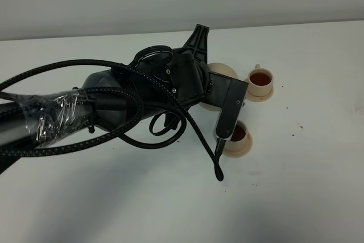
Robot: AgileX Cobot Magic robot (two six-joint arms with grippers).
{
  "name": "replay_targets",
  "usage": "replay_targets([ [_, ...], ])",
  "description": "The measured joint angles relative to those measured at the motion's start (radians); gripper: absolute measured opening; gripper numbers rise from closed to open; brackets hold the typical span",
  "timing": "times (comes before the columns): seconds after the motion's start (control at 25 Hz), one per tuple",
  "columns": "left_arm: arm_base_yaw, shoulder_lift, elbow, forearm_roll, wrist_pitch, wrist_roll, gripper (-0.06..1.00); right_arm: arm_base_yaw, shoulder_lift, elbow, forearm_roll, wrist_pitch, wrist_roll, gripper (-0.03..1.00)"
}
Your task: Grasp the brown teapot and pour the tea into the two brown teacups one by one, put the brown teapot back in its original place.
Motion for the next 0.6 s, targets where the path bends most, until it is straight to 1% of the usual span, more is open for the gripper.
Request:
replay_targets([
  [0.28, 0.043, 0.0, -0.003, -0.248, 0.118, 0.0, 0.13, 0.0, 0.0, 0.0, 0.0, 0.0, 0.0, 0.24],
  [0.36, 0.065, 0.0, -0.003, -0.346, 0.155, 0.001, 0.13, 0.0, 0.0, 0.0, 0.0, 0.0, 0.0, 0.24],
  [0.48, 0.107, 0.0, -0.003, -0.466, 0.173, 0.001, 0.13, 0.0, 0.0, 0.0, 0.0, 0.0, 0.0, 0.24],
  [0.6, 0.147, 0.0, -0.003, -0.554, 0.177, 0.001, 0.13, 0.0, 0.0, 0.0, 0.0, 0.0, 0.0, 0.24],
])
